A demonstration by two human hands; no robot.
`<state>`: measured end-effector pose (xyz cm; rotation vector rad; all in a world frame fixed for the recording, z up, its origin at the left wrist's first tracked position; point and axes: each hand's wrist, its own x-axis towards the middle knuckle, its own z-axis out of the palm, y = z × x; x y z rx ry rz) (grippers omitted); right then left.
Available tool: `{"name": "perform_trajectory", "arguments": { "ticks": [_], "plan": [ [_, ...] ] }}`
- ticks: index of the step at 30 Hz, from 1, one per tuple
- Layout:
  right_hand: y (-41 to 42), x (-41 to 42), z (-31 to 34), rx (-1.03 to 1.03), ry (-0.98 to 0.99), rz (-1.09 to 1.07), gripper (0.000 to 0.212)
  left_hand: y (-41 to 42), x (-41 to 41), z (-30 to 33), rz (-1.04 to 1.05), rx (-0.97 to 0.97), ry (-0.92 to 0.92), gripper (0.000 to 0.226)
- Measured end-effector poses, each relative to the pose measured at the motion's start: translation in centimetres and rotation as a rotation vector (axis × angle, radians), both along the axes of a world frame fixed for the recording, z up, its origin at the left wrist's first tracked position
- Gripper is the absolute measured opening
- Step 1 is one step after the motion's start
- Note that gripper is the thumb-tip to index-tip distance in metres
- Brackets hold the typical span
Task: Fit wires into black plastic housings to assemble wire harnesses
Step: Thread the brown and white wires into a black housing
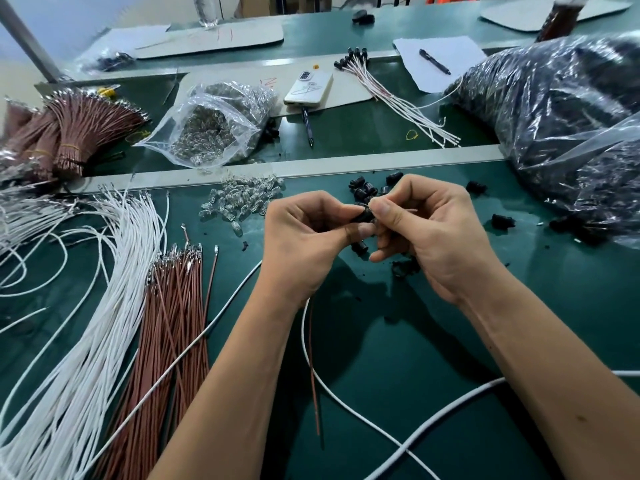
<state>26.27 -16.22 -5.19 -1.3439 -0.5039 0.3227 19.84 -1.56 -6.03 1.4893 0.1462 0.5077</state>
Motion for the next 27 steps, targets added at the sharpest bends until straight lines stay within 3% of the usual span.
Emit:
{"name": "perform_trajectory", "arguments": {
  "ticks": [5, 11, 13, 15, 18, 21, 27],
  "plan": [
    [0.4, -0.2, -0.1, -0.014, -0.037, -0.09, 0.024, -0.4, 0.2, 0.1, 0.044, -0.03, -0.003, 0.02],
    [0.4, 0.1, 0.9, -0.077, -0.141, -0.203, 0.022, -1.9, 0.7, 0.9, 0.063, -0.209, 0.015, 0.018],
    [0.4, 0.0, 1.6, -0.104, -0.16, -0.207, 0.013, -2.4, 1.3, 2.1, 0.101, -0.347, 0.038, 0.016],
    [0.6, 0.0, 2.2, -0.174, -0.157, -0.211, 0.019, -2.4, 2.9, 4.0, 0.143, -0.556, 0.022, 0.014],
    [0.7, 0.3, 3.3, -0.363, -0.054, -0.045, 0.03, -2.0, 6.1, 6.9, 0.154, -0.787, 0.0, 0.03],
    [0.3, 0.9, 4.8, -0.243, 0.166, 0.161, 0.029, -1.7, 9.4, 8.8, 0.154, -0.761, 0.069, 0.047],
    [0.2, 5.8, 8.4, -0.085, 0.32, 0.188, 0.025, -0.5, 16.5, 9.6, 0.189, -0.747, 0.198, 0.044]
  ]
}}
